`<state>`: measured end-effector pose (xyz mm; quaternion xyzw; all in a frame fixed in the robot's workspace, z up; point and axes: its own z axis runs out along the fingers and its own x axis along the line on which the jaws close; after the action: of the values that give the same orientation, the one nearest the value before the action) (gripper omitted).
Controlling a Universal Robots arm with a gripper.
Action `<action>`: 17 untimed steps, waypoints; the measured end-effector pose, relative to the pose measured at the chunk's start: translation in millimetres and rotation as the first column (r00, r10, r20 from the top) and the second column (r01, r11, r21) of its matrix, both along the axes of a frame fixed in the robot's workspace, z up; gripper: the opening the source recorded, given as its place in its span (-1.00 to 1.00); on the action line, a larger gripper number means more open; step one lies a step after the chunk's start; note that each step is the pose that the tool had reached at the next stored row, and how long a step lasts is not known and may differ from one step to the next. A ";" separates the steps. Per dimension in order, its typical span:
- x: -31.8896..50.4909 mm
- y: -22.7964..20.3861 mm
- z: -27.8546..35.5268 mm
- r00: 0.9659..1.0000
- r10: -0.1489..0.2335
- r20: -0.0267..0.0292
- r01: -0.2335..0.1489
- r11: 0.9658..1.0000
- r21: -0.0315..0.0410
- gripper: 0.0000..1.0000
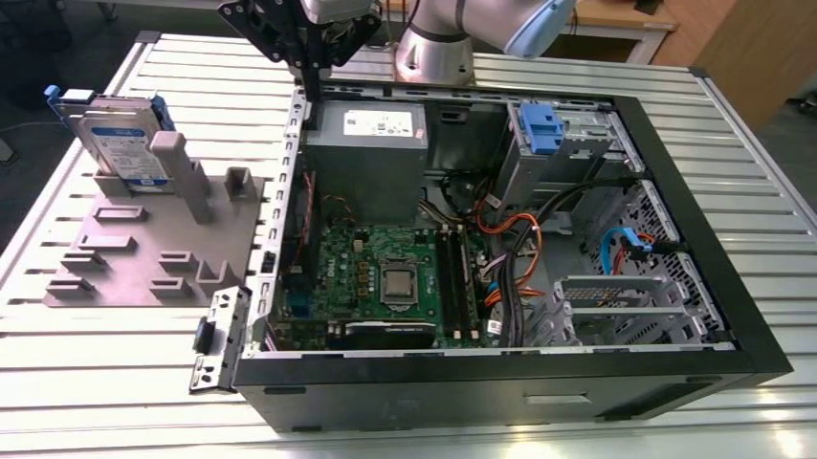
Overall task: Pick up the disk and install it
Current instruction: 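Reach for the disk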
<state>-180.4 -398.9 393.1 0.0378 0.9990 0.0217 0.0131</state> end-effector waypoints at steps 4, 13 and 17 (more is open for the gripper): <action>-2.8 0.0 0.0 1.000 0.000 0.000 0.000 1.000 0.000 -0.79; -5.7 0.0 0.0 1.000 0.000 0.000 0.000 1.000 0.000 -0.79; -6.7 0.0 0.0 1.000 0.000 0.000 0.000 1.000 0.000 -0.79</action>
<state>-187.1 -398.9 393.2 0.0379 0.9990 0.0217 0.0131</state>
